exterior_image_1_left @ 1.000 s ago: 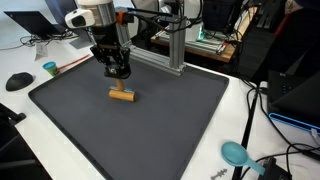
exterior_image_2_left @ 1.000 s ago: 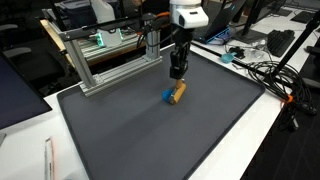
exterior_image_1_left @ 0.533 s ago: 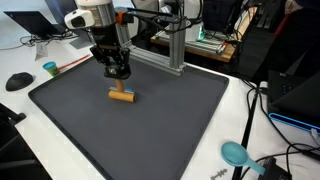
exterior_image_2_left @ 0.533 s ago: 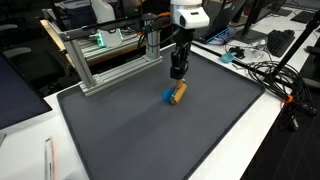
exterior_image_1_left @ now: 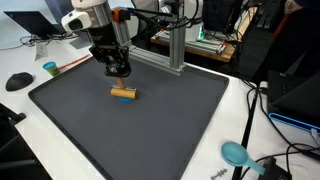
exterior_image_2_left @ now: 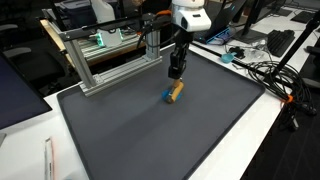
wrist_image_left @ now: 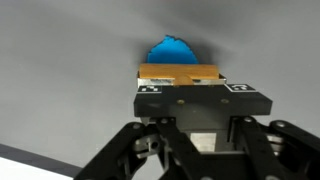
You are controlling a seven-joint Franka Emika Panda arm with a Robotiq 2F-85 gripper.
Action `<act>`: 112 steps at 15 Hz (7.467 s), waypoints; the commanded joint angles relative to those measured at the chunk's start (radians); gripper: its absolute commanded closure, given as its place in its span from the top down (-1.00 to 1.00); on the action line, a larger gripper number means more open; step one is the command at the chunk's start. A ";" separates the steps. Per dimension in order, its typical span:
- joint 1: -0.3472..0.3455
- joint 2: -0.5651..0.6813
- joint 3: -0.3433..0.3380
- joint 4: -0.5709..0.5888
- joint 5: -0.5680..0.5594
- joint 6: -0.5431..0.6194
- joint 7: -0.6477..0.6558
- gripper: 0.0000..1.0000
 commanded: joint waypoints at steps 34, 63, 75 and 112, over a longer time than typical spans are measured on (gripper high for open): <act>-0.066 -0.285 -0.069 -0.156 0.033 -0.175 0.158 -0.56; 0.018 -0.902 -0.012 -0.725 -0.034 -0.161 0.426 -0.56; 0.042 -0.948 0.012 -0.763 -0.005 -0.208 0.441 -0.56; 0.032 -1.149 0.026 -0.885 -0.093 -0.106 0.431 1.00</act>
